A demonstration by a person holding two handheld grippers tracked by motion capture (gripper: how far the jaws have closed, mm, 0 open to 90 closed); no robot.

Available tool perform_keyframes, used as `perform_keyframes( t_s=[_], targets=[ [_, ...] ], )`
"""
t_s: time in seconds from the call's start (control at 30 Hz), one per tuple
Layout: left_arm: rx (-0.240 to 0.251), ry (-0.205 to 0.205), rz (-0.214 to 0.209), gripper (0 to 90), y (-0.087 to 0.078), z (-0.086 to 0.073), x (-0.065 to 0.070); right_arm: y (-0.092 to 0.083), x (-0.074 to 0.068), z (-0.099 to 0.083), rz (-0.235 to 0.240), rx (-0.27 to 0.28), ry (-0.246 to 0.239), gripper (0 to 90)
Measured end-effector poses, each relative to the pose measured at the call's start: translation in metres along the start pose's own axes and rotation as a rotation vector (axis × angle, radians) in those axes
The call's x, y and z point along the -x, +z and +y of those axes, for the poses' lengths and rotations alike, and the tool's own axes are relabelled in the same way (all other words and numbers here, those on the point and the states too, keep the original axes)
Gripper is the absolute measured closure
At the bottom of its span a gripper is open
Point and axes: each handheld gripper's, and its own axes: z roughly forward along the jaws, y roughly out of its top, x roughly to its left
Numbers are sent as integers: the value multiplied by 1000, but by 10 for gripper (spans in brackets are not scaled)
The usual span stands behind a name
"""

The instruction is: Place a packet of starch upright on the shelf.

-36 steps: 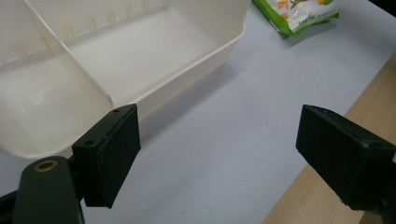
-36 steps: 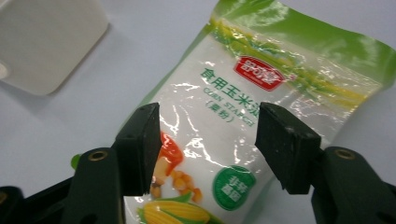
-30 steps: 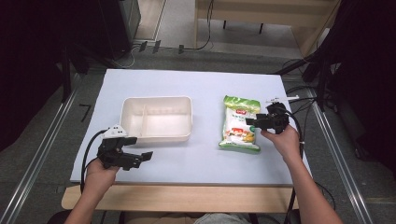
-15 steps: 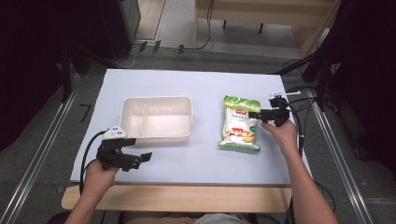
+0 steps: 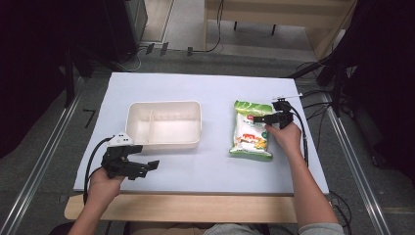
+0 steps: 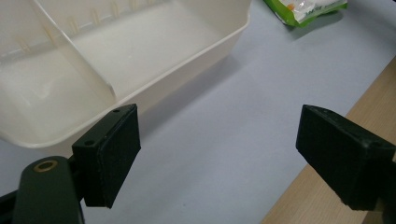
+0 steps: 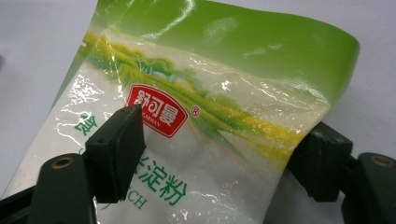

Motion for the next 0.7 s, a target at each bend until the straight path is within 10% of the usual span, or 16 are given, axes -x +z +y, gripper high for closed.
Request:
perform_keyframes(
  t_s=[0.17,0.7],
  targets=[
    [-5,4,4,147,0,0,0,3,-2,4,67,-24,18,428],
    [5,1,-5,146,-1,0,-1,8,-18,5,44,-22,-47,886]
  ],
)
